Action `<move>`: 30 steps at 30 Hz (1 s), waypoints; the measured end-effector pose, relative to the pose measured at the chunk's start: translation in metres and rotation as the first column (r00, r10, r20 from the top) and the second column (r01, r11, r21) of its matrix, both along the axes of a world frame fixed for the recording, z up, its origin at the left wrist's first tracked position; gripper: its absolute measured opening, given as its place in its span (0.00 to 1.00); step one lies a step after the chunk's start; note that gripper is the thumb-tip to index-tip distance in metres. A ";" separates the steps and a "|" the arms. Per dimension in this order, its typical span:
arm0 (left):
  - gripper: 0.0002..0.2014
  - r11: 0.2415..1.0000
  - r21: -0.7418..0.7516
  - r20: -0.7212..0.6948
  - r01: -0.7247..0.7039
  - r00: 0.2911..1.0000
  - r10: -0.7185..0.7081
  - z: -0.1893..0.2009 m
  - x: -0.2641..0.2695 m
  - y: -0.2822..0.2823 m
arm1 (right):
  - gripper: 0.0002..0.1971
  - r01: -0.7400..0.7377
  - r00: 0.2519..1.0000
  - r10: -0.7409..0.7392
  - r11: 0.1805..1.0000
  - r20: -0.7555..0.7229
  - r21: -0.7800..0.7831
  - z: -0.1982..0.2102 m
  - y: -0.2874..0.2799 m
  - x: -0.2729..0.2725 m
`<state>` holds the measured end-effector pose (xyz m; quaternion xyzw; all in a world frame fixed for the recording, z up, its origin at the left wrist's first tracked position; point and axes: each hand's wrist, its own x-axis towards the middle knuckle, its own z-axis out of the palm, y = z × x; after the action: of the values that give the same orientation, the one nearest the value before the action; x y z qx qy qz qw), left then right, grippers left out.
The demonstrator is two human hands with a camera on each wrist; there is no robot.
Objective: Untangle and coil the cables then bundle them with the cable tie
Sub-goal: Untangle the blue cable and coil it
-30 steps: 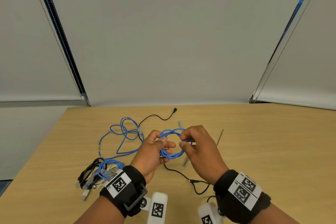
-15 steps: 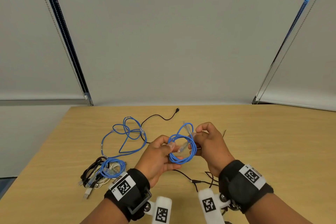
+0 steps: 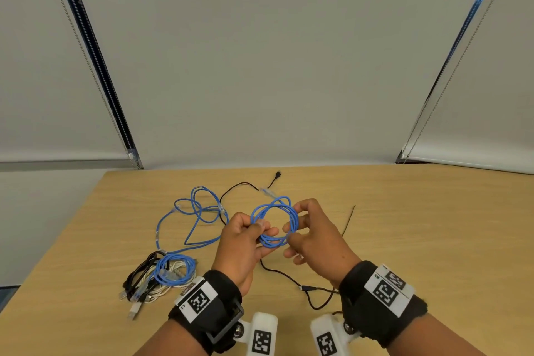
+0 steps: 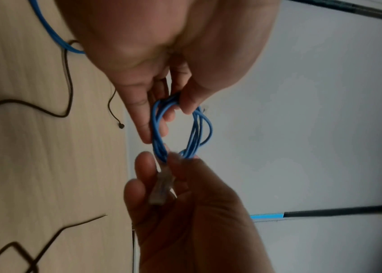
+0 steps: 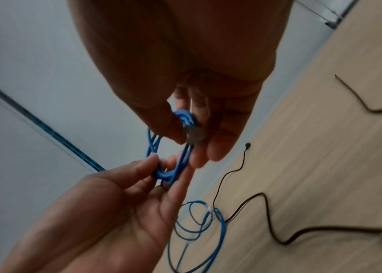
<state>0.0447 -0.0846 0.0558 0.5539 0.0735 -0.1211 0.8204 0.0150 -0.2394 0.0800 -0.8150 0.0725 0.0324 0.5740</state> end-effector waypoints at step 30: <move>0.06 0.914 0.349 -0.086 0.206 0.978 -0.188 -0.036 0.011 0.084 | 0.13 -0.310 0.951 0.289 0.906 -0.114 -0.288 -0.039 0.016 0.017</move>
<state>0.0552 -0.0004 0.0195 0.6948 0.0586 -0.2017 0.6879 0.0320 -0.2234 0.0408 -0.8929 -0.0296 0.1366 0.4279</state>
